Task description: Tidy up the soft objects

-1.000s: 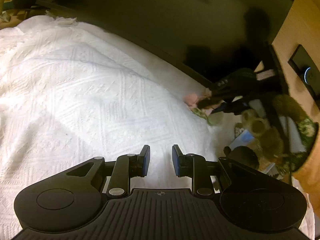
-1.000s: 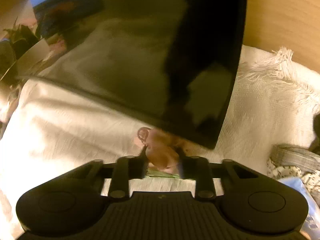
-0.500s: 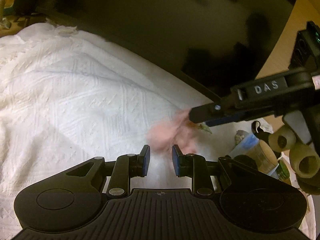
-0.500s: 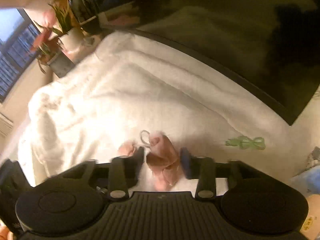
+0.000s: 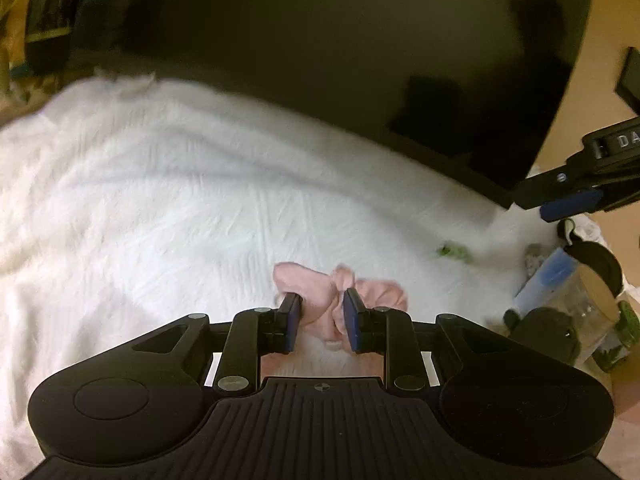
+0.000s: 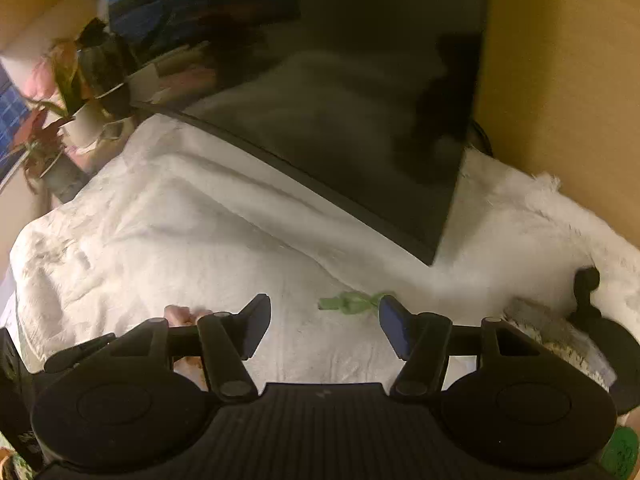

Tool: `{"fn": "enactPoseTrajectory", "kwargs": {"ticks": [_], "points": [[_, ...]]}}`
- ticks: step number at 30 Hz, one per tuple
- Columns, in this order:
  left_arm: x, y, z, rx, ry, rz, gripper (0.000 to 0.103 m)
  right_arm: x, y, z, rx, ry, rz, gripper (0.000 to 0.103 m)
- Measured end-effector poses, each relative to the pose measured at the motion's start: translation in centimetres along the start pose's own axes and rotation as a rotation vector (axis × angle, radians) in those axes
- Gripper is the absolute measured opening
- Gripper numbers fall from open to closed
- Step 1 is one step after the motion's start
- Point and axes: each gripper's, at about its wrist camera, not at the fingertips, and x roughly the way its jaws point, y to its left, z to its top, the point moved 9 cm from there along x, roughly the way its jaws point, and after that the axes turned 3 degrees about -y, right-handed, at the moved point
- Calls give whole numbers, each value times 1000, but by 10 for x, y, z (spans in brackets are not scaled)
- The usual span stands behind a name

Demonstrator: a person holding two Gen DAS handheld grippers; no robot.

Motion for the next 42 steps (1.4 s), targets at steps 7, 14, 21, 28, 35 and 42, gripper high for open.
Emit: {"fn": "enactPoseTrajectory", "kwargs": {"ticks": [7, 14, 21, 28, 35, 42], "points": [[16, -17, 1, -27, -1, -122, 28, 55, -8, -7, 193, 72, -53, 61], [21, -20, -3, 10, -8, -124, 29, 101, -28, -16, 344, 120, -131, 61], [19, -17, -6, 20, -23, -115, 29, 94, -22, -18, 315, 97, -87, 25], [14, -9, -8, -90, -4, -136, 19, 56, 2, -13, 214, 69, 1, 8], [-15, -8, -15, -64, -18, -157, 14, 19, 32, -25, 148, 66, 107, 8], [-50, -28, 7, 8, -48, -181, 14, -42, 41, -33, 59, -5, 156, 8]]}}
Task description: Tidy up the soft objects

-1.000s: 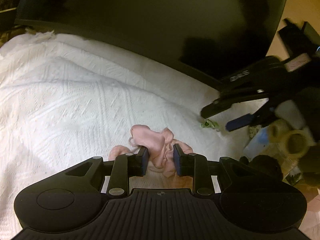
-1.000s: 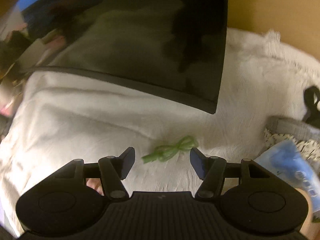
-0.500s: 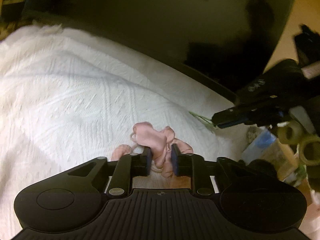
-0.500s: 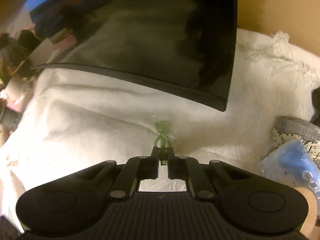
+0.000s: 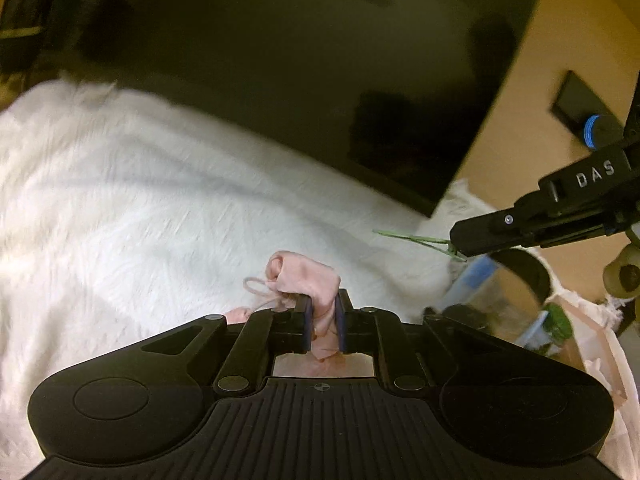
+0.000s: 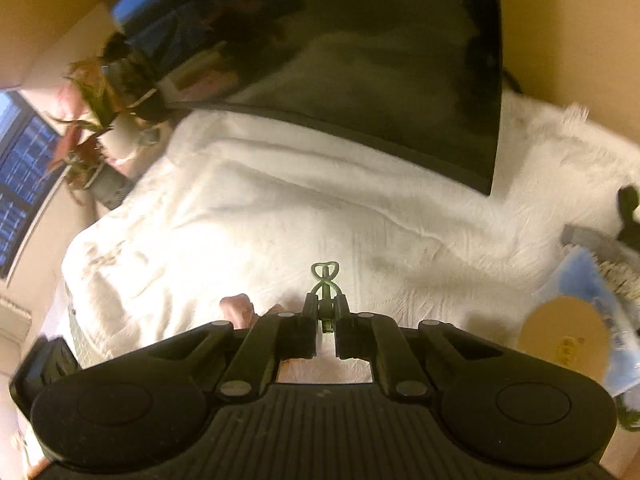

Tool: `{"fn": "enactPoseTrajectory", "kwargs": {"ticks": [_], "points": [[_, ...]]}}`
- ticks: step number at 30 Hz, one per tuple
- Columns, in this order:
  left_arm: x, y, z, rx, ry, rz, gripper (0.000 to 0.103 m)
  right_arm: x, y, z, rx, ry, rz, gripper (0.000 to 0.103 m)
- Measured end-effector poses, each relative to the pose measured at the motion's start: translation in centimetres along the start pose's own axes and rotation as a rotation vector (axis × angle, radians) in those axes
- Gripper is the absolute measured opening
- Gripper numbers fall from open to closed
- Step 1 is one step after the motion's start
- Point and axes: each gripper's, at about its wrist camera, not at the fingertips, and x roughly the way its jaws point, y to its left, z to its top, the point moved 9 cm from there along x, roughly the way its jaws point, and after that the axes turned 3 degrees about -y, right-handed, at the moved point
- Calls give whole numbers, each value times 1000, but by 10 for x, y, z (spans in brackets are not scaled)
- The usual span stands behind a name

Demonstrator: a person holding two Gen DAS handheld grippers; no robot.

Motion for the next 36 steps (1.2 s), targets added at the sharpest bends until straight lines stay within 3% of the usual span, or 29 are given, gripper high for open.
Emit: {"fn": "enactPoseTrajectory", "kwargs": {"ticks": [6, 11, 18, 23, 26, 29, 33, 36], "points": [[-15, -57, 37, 105, -50, -69, 14, -74, -11, 2, -18, -116, 8, 8], [-14, -126, 66, 222, -77, -161, 14, -151, -48, 3, 4, -239, -50, 7], [-6, -228, 73, 292, -78, -318, 14, -247, -127, -18, 89, -357, -200, 7], [1, -283, 58, 308, -69, -399, 14, -278, -171, -51, 141, -355, -277, 8], [0, -282, 48, 285, -67, -400, 14, -267, -177, -71, 120, -321, -291, 8], [2, -262, 41, 259, -51, -362, 14, -225, -175, -90, 103, -260, -289, 8], [-4, -199, 40, 182, -48, -257, 14, -161, -158, -108, 2, -179, -314, 10], [-6, -143, 36, 114, -43, -160, 14, -115, -142, -120, -20, -116, -268, 14]]}}
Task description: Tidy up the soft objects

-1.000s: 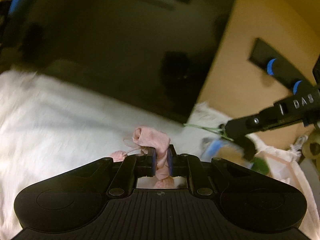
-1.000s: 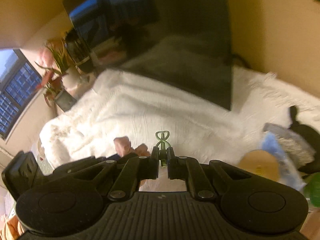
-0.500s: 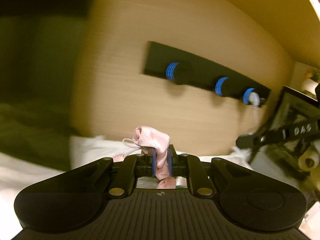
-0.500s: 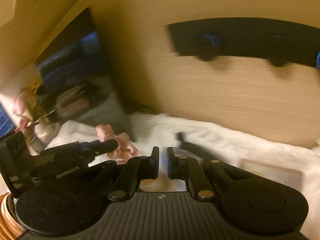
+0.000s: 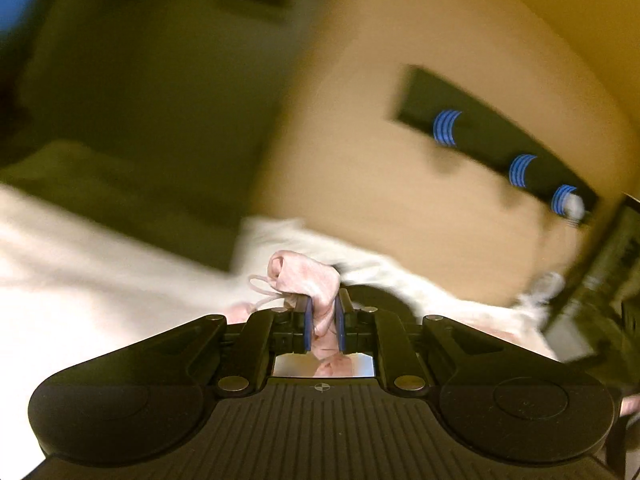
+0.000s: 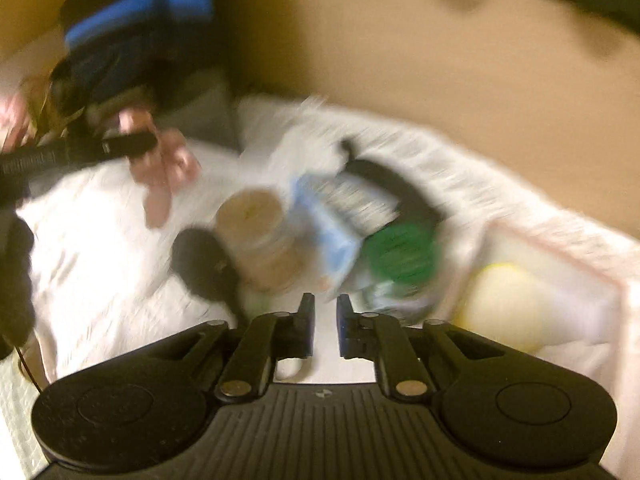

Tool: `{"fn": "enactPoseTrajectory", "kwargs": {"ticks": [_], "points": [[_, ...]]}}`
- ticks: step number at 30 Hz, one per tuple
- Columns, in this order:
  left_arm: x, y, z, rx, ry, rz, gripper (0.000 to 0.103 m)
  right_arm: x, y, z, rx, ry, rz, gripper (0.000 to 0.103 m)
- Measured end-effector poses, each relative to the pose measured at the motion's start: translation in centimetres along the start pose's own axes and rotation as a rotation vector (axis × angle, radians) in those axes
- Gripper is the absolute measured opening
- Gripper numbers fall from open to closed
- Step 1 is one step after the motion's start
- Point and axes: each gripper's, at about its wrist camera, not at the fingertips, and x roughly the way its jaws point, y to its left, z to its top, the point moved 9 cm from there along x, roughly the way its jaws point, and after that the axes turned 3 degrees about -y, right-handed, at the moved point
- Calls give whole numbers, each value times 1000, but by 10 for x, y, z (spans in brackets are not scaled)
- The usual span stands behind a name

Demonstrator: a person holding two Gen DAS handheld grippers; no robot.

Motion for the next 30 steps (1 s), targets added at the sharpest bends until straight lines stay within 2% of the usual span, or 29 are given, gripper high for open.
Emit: {"fn": "enactPoseTrajectory", "kwargs": {"ticks": [2, 4, 5, 7, 11, 13, 16, 19, 22, 26, 28, 29, 30], "points": [[-5, 35, -9, -48, 4, 55, 14, 34, 20, -7, -8, 43, 27, 15], [-10, 66, -16, -82, 9, 105, 14, 64, 34, -13, -21, 67, 27, 26], [-10, 81, -22, -99, 15, 128, 14, 78, 40, -16, -31, 71, 19, 35], [-5, 107, -33, -140, 37, 153, 14, 103, 48, -21, -45, 78, -2, 43], [10, 138, -49, -178, 79, 155, 14, 138, 54, -33, -79, 98, -50, 45], [20, 143, -59, -184, 102, 149, 14, 137, 63, -35, -88, 97, -45, 48], [31, 149, -69, -178, 132, 136, 15, 122, 83, -35, -76, 112, 74, 48], [35, 153, -71, -174, 138, 136, 17, 104, 81, -27, -93, 32, 27, 48], [40, 159, -77, -195, 151, 135, 18, 98, 62, -23, -66, -28, -86, 48], [40, 161, -77, -204, 145, 118, 18, 94, 76, -21, -65, -41, -28, 49], [41, 160, -77, -209, 142, 117, 18, 95, 98, -15, -114, -71, -3, 59], [41, 160, -77, -209, 138, 119, 18, 100, 105, -11, -127, -85, -9, 70], [41, 160, -77, -209, 136, 120, 18, 106, 111, -9, -133, -99, -26, 74]]}}
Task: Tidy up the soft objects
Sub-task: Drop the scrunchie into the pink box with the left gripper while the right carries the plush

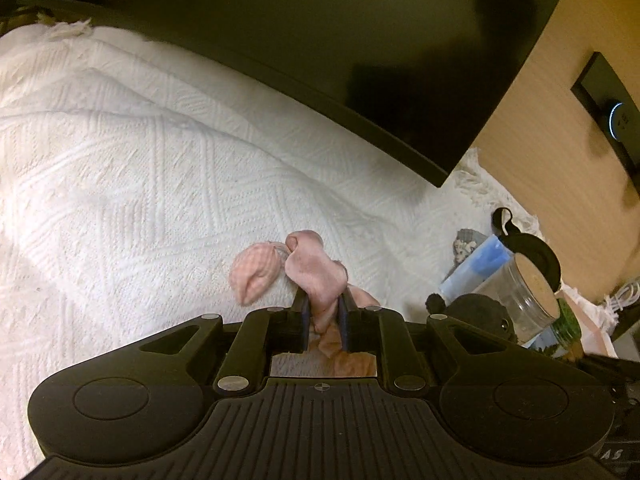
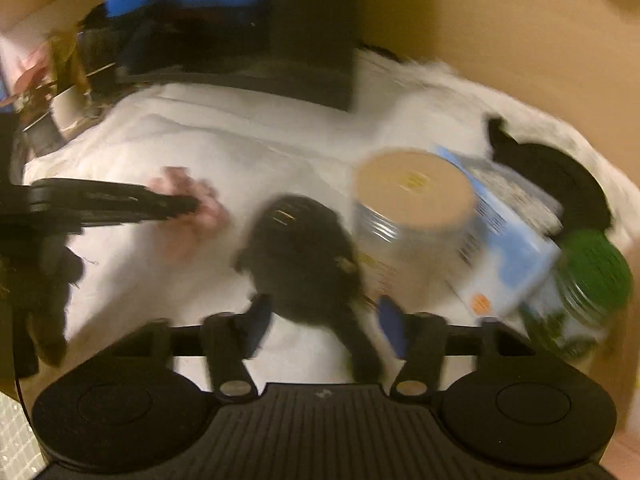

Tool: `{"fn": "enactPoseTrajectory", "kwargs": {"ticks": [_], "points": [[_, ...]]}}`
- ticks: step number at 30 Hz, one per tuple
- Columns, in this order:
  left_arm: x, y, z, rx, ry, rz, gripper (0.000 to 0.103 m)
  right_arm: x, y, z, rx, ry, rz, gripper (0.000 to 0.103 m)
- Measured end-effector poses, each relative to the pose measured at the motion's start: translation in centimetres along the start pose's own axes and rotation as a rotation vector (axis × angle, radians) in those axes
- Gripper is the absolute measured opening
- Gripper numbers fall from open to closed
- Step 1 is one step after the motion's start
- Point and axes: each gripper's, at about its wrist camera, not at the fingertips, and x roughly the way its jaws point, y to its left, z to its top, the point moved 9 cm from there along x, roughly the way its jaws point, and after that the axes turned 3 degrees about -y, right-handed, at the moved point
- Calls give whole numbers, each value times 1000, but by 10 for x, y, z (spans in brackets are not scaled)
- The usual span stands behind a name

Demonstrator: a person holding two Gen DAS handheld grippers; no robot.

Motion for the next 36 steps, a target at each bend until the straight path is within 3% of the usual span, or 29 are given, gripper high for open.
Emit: {"fn": "enactPoseTrajectory", "kwargs": {"ticks": [3, 7, 9, 14, 19, 23, 28, 36], "points": [[-3, 0, -1, 3, -4, 5, 18, 26, 17, 5, -20, -7, -57, 74], [-4, 0, -2, 3, 2, 4, 17, 41, 39, 13, -123, -88, -154, 75], [-4, 1, -1, -8, 5, 1, 17, 45, 44, 16, -173, -89, -180, 69], [-11, 0, 9, 13, -32, 24, 14, 34, 43, 33, -158, -42, -83, 64], [-35, -25, 41, 52, -116, 4, 13, -15, 33, 70, -73, -96, -1, 64], [-57, -74, 73, 128, -190, -55, 13, -73, 18, 97, -67, -191, 18, 64], [-67, -152, 89, 202, -225, -163, 13, -138, -30, 115, -68, -301, -81, 64], [-46, -295, 57, 298, -124, -403, 13, -220, -150, 89, 31, -356, -294, 64]]}}
